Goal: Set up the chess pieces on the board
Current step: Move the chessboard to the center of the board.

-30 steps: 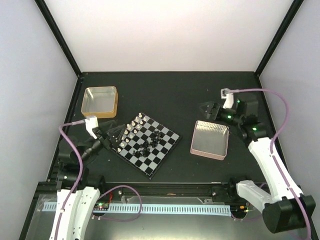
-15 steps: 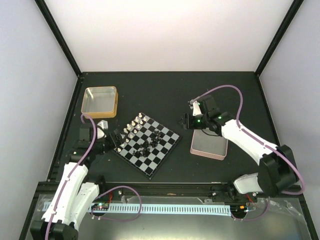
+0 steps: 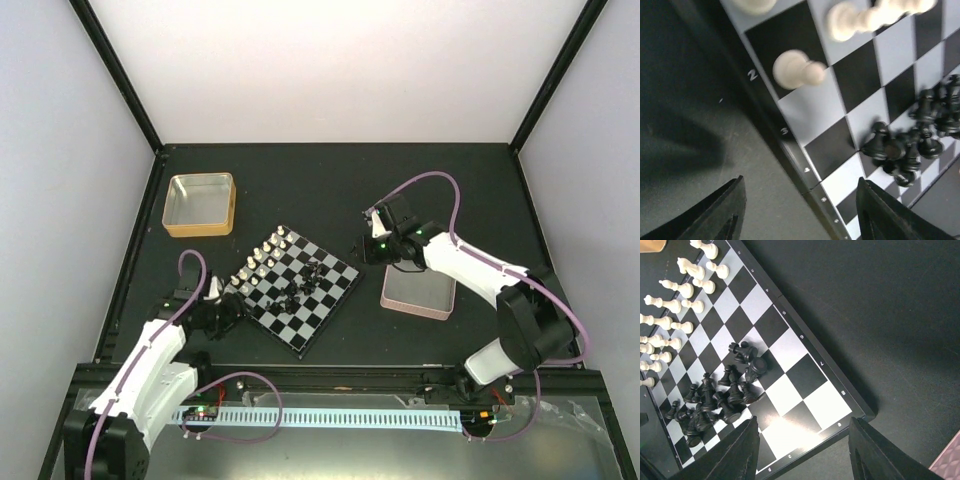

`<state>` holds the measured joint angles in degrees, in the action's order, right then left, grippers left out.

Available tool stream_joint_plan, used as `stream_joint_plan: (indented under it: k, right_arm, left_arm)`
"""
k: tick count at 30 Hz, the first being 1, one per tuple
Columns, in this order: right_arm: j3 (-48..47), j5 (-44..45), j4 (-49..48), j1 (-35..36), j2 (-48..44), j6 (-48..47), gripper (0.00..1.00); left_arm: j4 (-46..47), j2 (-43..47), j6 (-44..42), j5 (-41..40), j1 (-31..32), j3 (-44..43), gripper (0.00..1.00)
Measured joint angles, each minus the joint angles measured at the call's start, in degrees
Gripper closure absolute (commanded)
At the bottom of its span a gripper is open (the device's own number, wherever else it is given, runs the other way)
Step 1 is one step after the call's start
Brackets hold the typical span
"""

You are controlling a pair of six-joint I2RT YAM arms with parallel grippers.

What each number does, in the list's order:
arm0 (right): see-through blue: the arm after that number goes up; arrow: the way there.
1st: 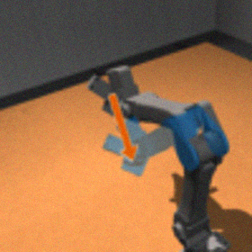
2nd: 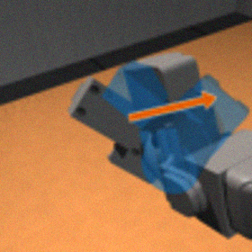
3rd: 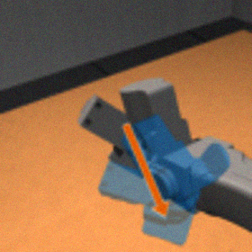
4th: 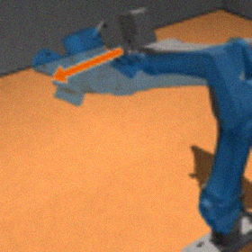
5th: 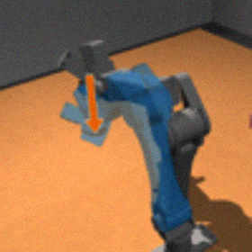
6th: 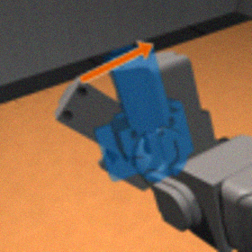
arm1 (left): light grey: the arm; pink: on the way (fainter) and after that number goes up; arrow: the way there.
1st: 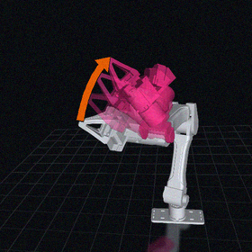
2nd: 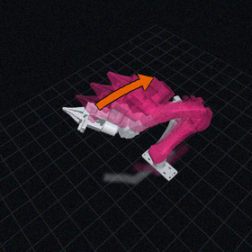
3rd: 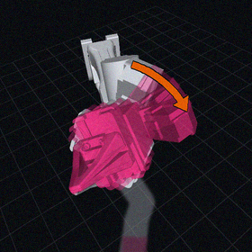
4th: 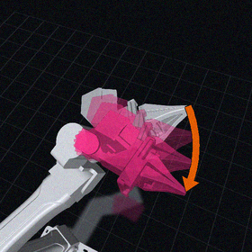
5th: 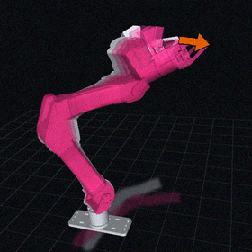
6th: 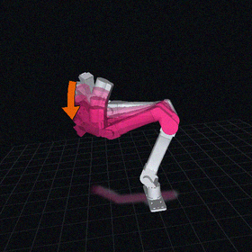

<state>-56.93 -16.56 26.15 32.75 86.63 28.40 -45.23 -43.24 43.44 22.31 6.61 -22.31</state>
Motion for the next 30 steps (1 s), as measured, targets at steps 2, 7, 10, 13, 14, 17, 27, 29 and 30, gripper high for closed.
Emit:
stream_joint_plan:
  k: [2, 7, 10, 13, 14, 17, 27, 29, 30]
  right_arm:
    - [-0.1, 0.1, 0.0, 0.0, 0.5, 0.0, 0.50]
    - [-0.2, 1.0, -0.1, 0.0, 0.6, 0.2, 0.55]
    - [-0.2, 1.3, -0.1, 0.0, 0.6, 0.2, 0.57]
    - [-0.2, 1.5, 0.0, 0.0, 0.6, 0.2, 0.59]
    - [-0.2, 1.5, 0.0, 0.0, 0.6, 0.2, 0.60]
    - [-0.3, 1.5, 0.2, 0.0, 0.7, 0.2, 0.62]
    - [-3.5, 3.1, 1.7, 1.4, 3.6, -0.7, 0.64]
    - [-4.2, 3.7, 1.9, 1.8, 4.5, -0.9, 0.64]
    - [-4.5, 4.1, 2.1, 2.0, 5.1, -1.0, 0.64]
  left_arm:
    - [0.7, 0.0, 1.1, 0.4, 0.5, 1.9, 0.49]
    - [4.6, -2.8, 3.1, 1.8, 1.0, 5.1, 0.58]
    - [8.1, -5.0, 3.9, 3.1, 1.1, 5.4, 0.65]
    - [11.4, -7.5, 4.6, 4.2, 1.1, 5.7, 0.72]
    - [12.5, -8.2, 4.8, 4.6, 1.1, 5.7, 0.74]
    - [16.5, -10.8, 5.2, 6.2, 1.2, 5.7, 0.76]
    - [28.0, -20.9, 5.3, 9.0, 2.2, 4.3, 0.75]
    - [29.2, -22.1, 5.3, 9.0, 2.5, 3.8, 0.72]
    - [29.9, -22.6, 5.3, 8.9, 2.5, 3.8, 0.70]
